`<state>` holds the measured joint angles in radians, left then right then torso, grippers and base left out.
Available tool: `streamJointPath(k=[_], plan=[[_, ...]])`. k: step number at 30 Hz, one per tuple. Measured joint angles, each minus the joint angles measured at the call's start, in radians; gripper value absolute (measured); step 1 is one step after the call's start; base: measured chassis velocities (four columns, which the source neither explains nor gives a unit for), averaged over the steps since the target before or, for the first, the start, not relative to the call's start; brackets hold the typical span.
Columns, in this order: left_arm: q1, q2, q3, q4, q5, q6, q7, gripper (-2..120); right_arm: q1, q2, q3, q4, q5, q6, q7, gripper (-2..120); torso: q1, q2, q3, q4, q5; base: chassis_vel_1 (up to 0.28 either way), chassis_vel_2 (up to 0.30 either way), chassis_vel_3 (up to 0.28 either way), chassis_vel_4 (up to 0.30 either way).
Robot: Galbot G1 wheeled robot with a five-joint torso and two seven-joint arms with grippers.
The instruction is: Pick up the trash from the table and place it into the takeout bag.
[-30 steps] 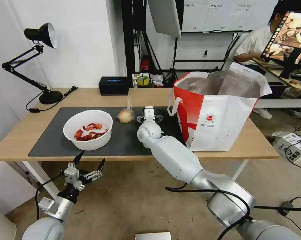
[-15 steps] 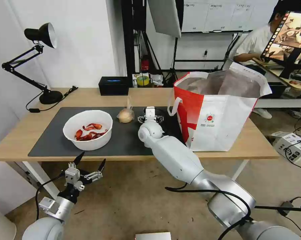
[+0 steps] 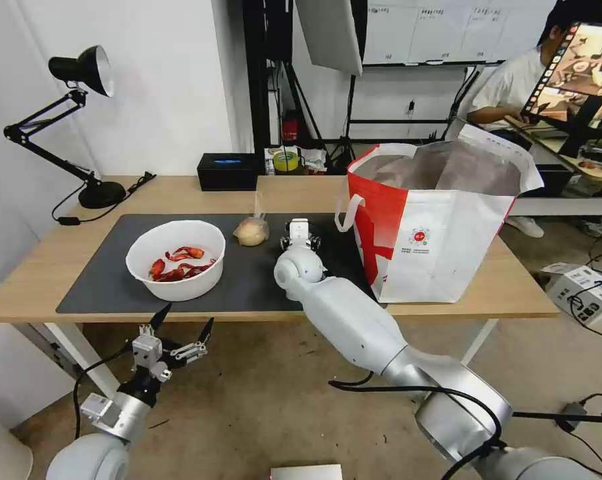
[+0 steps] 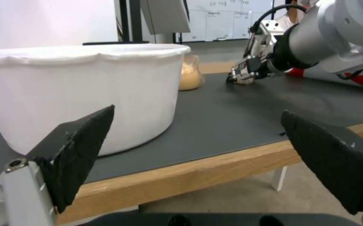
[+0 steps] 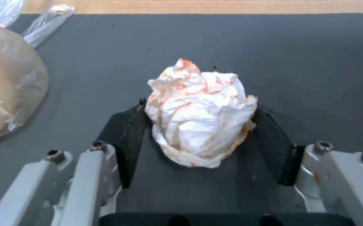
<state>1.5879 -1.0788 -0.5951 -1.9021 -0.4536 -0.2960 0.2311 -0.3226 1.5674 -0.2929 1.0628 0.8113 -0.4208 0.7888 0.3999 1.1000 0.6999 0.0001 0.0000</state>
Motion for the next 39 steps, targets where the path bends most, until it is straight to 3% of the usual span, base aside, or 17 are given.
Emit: streamJointPath(k=[10,16,25,39], plan=[[-0.007,0.003,0.012,0.005,0.000,0.001,-0.002,100,0.000,-0.008,0.002,0.003,-0.001,0.004,-0.001,26,0.000,0.000,0.000,-0.0002,0.0000,0.000,0.000,0.000,0.000],[-0.010,0.000,0.018,0.007,0.000,0.001,-0.003,100,-0.006,-0.022,0.002,0.031,-0.003,0.016,-0.003,0,0.000,0.000,0.000,-0.0001,0.0000,0.000,0.000,0.000,0.000],[-0.006,-0.005,0.020,0.006,0.006,0.002,-0.004,100,-0.024,-0.071,-0.006,0.127,-0.022,0.042,-0.019,0,0.000,0.000,0.000,-0.0001,0.0001,0.000,0.000,0.000,0.000],[0.010,-0.009,0.014,0.002,0.010,0.002,-0.007,100,-0.125,-0.237,-0.041,0.471,-0.041,0.055,-0.049,0,0.000,0.000,0.000,-0.0001,0.0001,0.000,0.000,0.000,0.000]])
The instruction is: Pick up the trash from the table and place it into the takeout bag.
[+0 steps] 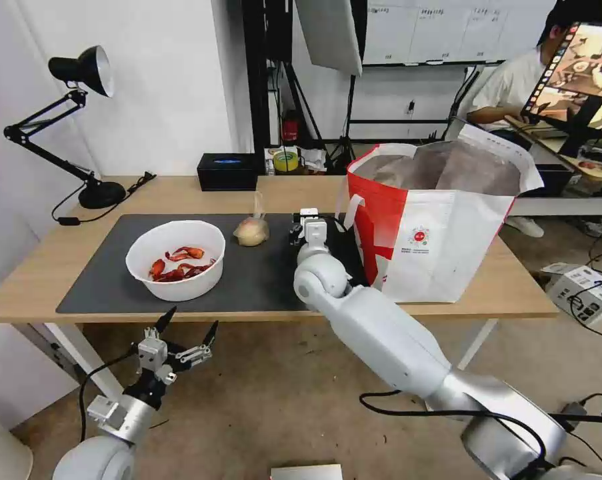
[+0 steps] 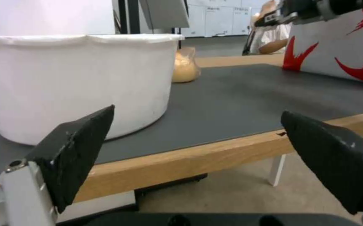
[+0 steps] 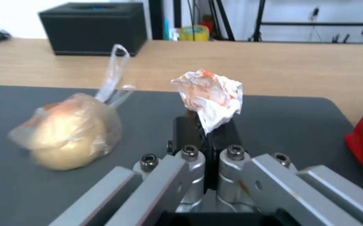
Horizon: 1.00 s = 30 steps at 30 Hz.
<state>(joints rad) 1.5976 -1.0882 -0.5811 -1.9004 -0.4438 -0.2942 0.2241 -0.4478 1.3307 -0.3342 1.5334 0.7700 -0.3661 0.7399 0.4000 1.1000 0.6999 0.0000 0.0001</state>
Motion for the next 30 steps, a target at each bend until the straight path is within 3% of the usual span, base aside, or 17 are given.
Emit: streamJointPath(k=[5,15,30], plan=[[0.000,0.000,-0.004,0.000,0.000,0.000,0.000,100,-0.041,-0.031,0.002,0.064,-0.035,0.022,-0.036,0,0.000,0.000,0.000,0.0000,0.0001,0.000,0.000,0.000,0.000],[-0.010,-0.002,-0.006,-0.001,-0.002,0.000,-0.001,100,-0.159,-0.111,0.074,0.204,-0.128,0.125,-0.204,0,0.000,0.000,0.000,0.0000,0.0000,0.000,0.000,0.000,0.000],[-0.021,-0.001,0.000,0.007,-0.002,0.000,-0.004,100,-0.167,-0.226,0.199,0.374,-0.135,0.230,-0.348,0,0.000,0.000,0.000,0.0000,0.0000,0.000,0.000,0.000,0.000]])
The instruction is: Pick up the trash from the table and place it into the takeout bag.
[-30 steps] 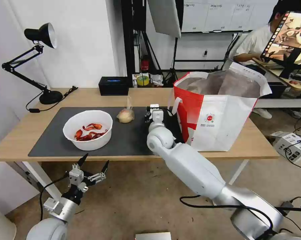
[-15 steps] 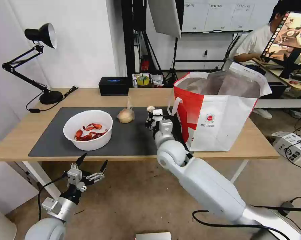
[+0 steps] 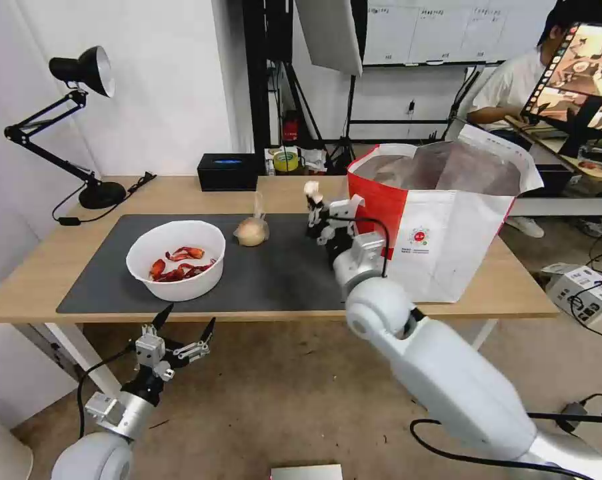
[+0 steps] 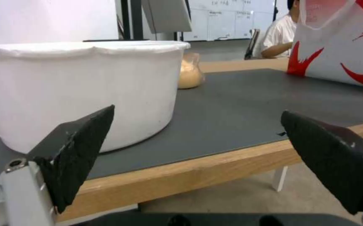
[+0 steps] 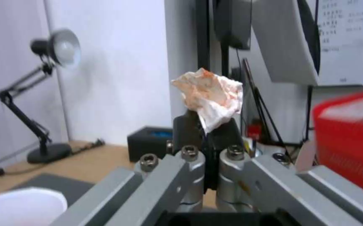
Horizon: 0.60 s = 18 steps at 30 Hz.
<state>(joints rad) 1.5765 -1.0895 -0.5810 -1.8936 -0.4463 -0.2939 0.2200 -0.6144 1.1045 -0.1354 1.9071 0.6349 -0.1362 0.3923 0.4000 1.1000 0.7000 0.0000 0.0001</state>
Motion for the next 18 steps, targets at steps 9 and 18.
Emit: streamJointPath(k=[9,18], plan=[[0.002,-0.004,0.007,-0.004,0.004,0.000,-0.003,100,-0.025,-0.079,0.113,0.067,0.053,0.035,-0.032,0,0.000,0.000,0.000,0.0000,0.0000,0.000,0.000,0.000,0.000],[0.007,-0.012,0.017,-0.016,0.018,0.000,-0.013,100,-0.071,-0.146,0.209,0.095,0.057,0.030,0.022,0,0.000,0.000,0.000,0.0000,0.0001,0.000,0.000,0.000,0.000]])
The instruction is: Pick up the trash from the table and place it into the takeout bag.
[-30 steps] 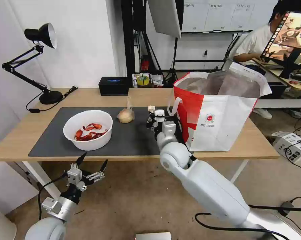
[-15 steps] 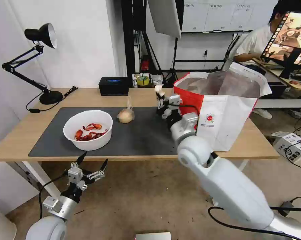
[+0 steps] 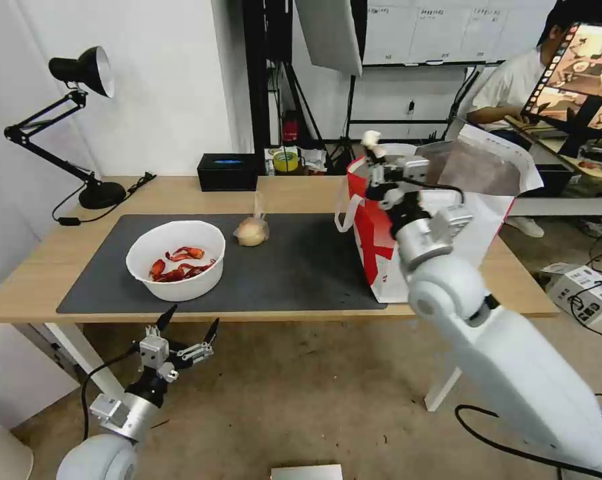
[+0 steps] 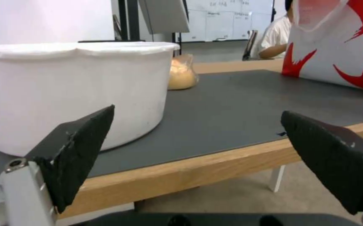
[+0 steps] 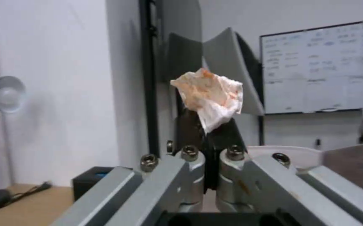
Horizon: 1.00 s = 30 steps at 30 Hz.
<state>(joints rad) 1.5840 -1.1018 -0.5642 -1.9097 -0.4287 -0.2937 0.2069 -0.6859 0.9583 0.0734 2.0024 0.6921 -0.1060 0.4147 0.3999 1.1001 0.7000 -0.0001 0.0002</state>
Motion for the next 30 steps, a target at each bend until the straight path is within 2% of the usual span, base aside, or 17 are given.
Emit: streamJointPath(k=[6,8,11,12,14,16,17,20,21,24,25,27,30], plan=[[0.001,-0.005,0.012,-0.004,0.005,0.001,-0.002,100,-0.026,-0.037,0.067,-0.011,0.011,-0.032,0.049,0,0.000,0.000,0.000,0.0000,-0.0001,0.000,0.000,0.000,0.000],[0.001,-0.006,0.014,-0.004,0.005,0.001,-0.003,100,-0.026,-0.044,0.074,-0.012,0.027,-0.062,0.057,4,0.000,0.000,0.000,0.0000,0.0000,0.000,0.000,0.000,0.000],[0.002,-0.006,0.015,-0.009,0.006,0.002,-0.003,100,-0.022,-0.062,0.082,0.006,0.142,-0.142,0.062,19,0.000,0.000,0.000,0.0000,-0.0002,0.000,0.000,0.000,0.000],[0.002,-0.006,0.015,-0.009,0.006,0.002,-0.003,100,-0.022,-0.062,0.082,0.006,0.142,-0.142,0.062,19,0.000,0.000,0.000,0.0000,-0.0002,0.000,0.000,0.000,0.000],[0.005,-0.005,0.015,-0.013,0.006,0.002,-0.003,100,-0.016,-0.071,0.085,0.012,0.180,-0.166,0.060,27,0.000,0.000,0.000,0.0001,-0.0002,0.000,0.000,0.000,0.000],[0.007,-0.004,0.015,-0.015,0.006,0.003,-0.003,100,-0.007,-0.078,0.085,0.010,0.175,-0.176,0.051,36,0.000,0.000,0.000,0.0001,-0.0002,0.000,0.000,0.000,0.000],[0.007,-0.004,0.015,-0.015,0.006,0.003,-0.003,100,-0.007,-0.078,0.085,0.010,0.175,-0.176,0.051,36,0.000,0.000,0.000,0.0001,-0.0002,0.000,0.000,0.000,0.000],[0.005,-0.004,0.014,-0.015,0.006,0.003,-0.003,100,0.007,-0.088,0.084,0.007,0.161,-0.188,0.048,51,0.000,0.000,0.000,0.0001,-0.0002,0.000,0.000,0.000,0.000],[0.005,-0.004,0.014,-0.015,0.006,0.003,-0.003,100,0.007,-0.088,0.084,0.007,0.161,-0.188,0.048,51,0.000,0.000,0.000,0.0001,-0.0002,0.000,0.000,0.000,0.000],[0.003,-0.007,0.015,-0.014,0.006,0.003,-0.002,100,0.012,-0.094,0.083,0.001,0.149,-0.191,0.050,66,0.000,0.000,0.000,0.0001,-0.0002,0.000,0.000,0.000,0.000],[0.003,-0.007,0.015,-0.014,0.006,0.003,-0.002,100,0.012,-0.094,0.083,0.001,0.149,-0.191,0.050,66,0.000,0.000,0.000,0.0001,-0.0002,0.000,0.000,0.000,0.000],[0.003,-0.008,0.015,-0.014,0.006,0.003,-0.002,100,0.016,-0.096,0.081,-0.002,0.142,-0.192,0.051,76,0.000,0.000,0.000,0.0001,-0.0002,0.000,0.000,0.000,0.000],[0.001,-0.008,0.014,-0.014,0.006,0.004,-0.002,100,0.021,-0.097,0.078,-0.002,0.138,-0.192,0.053,84,0.000,0.000,0.000,0.0001,-0.0002,0.000,0.000,0.000,0.000]])
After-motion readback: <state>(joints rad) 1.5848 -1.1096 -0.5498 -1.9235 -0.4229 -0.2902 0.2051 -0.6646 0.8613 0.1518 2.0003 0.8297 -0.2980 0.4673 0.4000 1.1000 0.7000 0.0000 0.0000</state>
